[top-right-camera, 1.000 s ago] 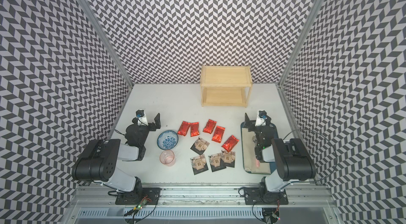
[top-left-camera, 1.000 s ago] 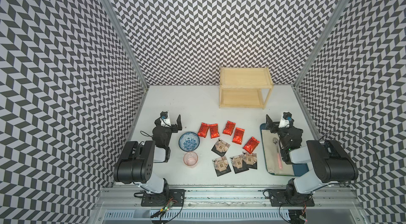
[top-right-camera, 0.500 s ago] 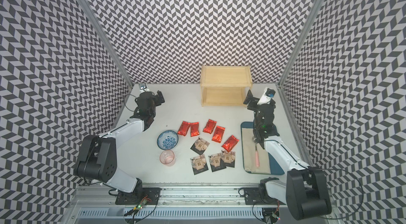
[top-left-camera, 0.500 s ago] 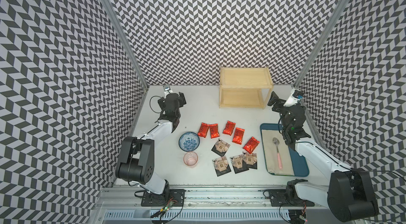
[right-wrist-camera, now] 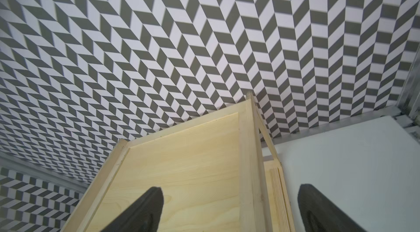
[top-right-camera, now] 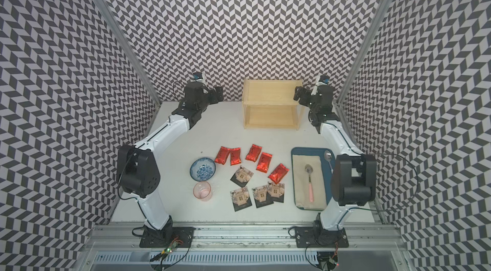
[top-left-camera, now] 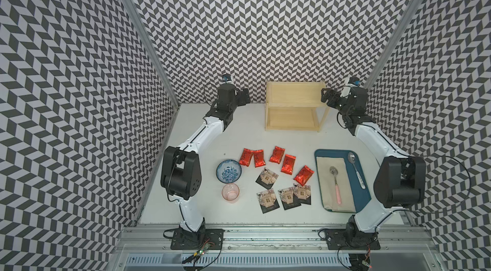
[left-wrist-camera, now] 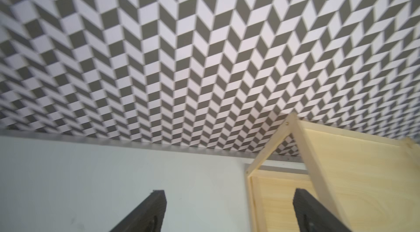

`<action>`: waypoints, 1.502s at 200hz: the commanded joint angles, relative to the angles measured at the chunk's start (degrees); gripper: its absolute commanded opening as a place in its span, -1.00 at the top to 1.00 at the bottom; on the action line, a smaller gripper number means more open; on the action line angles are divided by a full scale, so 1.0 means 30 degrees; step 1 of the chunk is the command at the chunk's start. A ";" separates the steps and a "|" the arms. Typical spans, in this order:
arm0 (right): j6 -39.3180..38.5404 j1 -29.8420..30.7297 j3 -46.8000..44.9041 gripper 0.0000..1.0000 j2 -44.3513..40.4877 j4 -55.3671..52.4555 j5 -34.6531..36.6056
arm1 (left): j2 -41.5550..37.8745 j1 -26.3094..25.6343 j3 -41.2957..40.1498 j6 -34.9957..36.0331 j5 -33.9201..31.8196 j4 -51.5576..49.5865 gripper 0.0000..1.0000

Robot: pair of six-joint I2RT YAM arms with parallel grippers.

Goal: Place the tea bags on the shelf by color
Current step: Move the shelf to the center of the board.

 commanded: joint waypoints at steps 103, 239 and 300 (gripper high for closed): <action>0.0042 -0.0812 0.3550 -0.08 0.4240 -0.0220 -0.5896 | 0.6665 -0.1649 0.8534 -0.0800 0.7223 -0.3220 -0.73; -0.0001 0.2025 0.3215 0.02 0.3210 -0.0806 -0.5012 | 0.1939 -0.0903 0.2917 -0.1328 0.6959 -0.2246 -0.16; 0.0041 0.3539 0.0997 0.02 0.0702 -0.0826 -0.3817 | -0.1774 -0.0460 -0.1603 -0.1487 0.6244 -0.1539 -0.15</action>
